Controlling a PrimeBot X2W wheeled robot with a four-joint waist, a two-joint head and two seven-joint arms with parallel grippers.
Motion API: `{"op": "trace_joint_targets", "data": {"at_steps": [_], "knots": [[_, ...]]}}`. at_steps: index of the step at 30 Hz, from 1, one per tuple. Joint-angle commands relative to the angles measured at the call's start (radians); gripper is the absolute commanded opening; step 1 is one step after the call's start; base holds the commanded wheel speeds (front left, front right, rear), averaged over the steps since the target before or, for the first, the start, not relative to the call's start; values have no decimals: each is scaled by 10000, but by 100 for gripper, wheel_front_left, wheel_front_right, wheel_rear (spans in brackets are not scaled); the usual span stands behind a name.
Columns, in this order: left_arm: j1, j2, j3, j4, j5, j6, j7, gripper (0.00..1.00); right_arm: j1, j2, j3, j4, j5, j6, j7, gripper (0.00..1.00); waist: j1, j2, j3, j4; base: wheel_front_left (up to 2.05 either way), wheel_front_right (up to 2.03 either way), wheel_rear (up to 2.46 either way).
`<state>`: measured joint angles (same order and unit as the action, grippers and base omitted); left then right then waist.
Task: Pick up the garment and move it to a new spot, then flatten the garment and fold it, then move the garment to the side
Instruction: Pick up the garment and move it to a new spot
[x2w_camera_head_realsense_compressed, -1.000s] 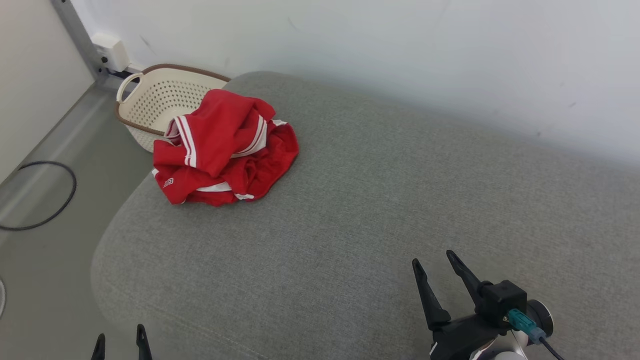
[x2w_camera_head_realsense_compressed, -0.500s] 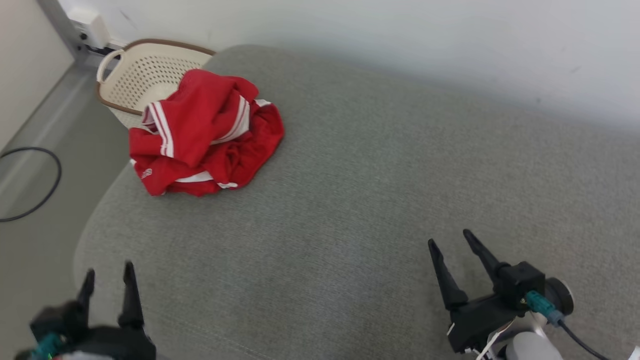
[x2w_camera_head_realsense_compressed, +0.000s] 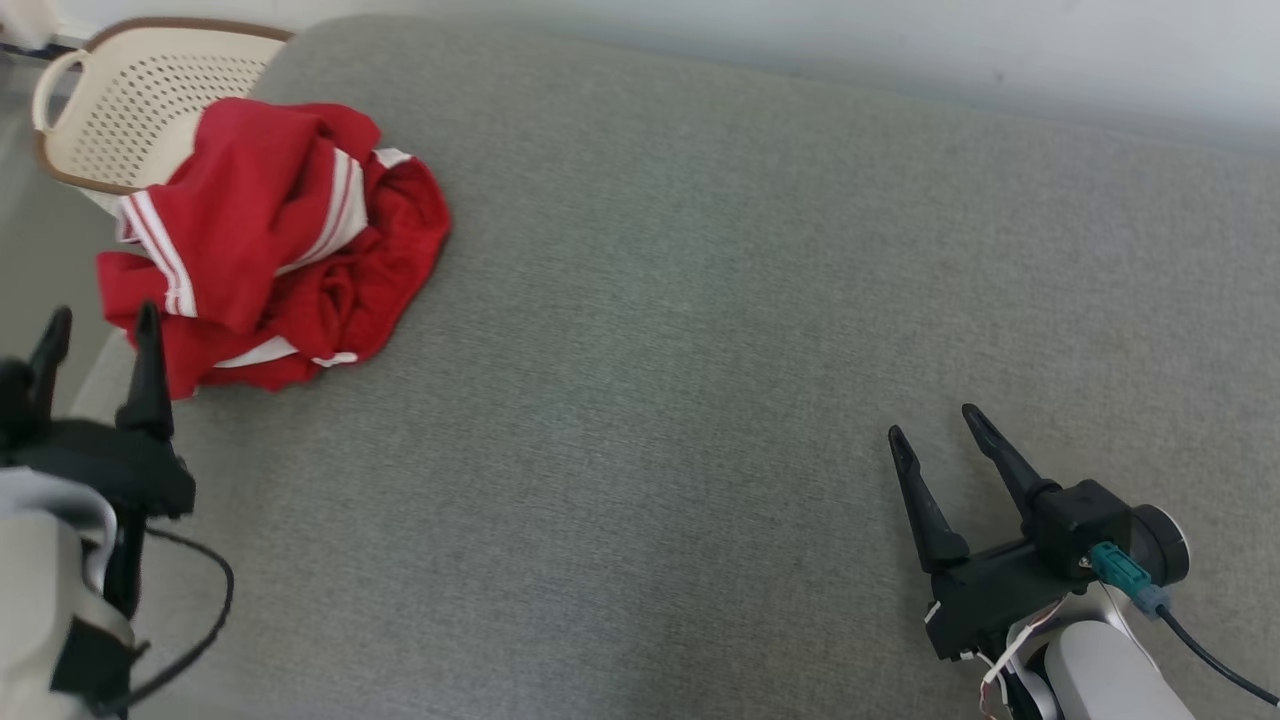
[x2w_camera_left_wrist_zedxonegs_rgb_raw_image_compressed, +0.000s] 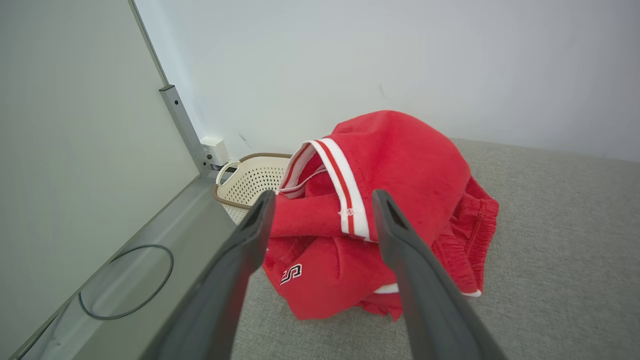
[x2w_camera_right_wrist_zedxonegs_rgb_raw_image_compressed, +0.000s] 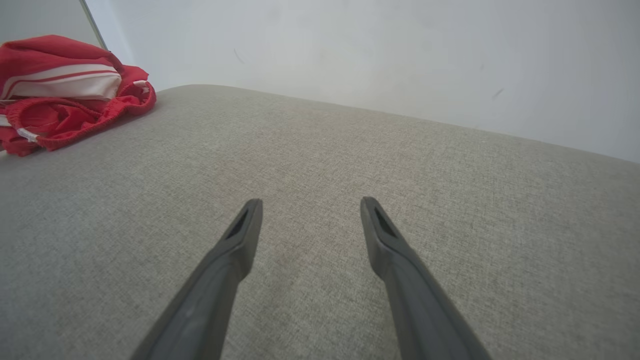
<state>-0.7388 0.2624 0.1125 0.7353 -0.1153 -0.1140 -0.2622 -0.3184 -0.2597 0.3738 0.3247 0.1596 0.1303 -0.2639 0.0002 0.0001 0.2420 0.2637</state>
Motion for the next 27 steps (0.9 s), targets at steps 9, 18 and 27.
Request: {"op": "trace_joint_targets", "data": {"at_steps": [9, 18, 27], "knots": [[-2131, 668, -1062, 1798, -953, -154, 812, 100, -167, -99, 140, -54, 160, 8, -4, 100, -2, -1, 782, -819, 0, 0, 0], [-2947, 1074, -1283, 2982, -2752, -161, 2512, 100, -581, -119, 365, 67, 347, 8, -4, 100, -2, -1, 1169, -1595, 0, 0, 0], [-2887, 1184, -1566, 3384, -4038, -162, 3384, 22, -553, -54, 300, 97, 456, 6, 1, 100, -2, -1, 1513, -1899, 0, 0, 0]]}}
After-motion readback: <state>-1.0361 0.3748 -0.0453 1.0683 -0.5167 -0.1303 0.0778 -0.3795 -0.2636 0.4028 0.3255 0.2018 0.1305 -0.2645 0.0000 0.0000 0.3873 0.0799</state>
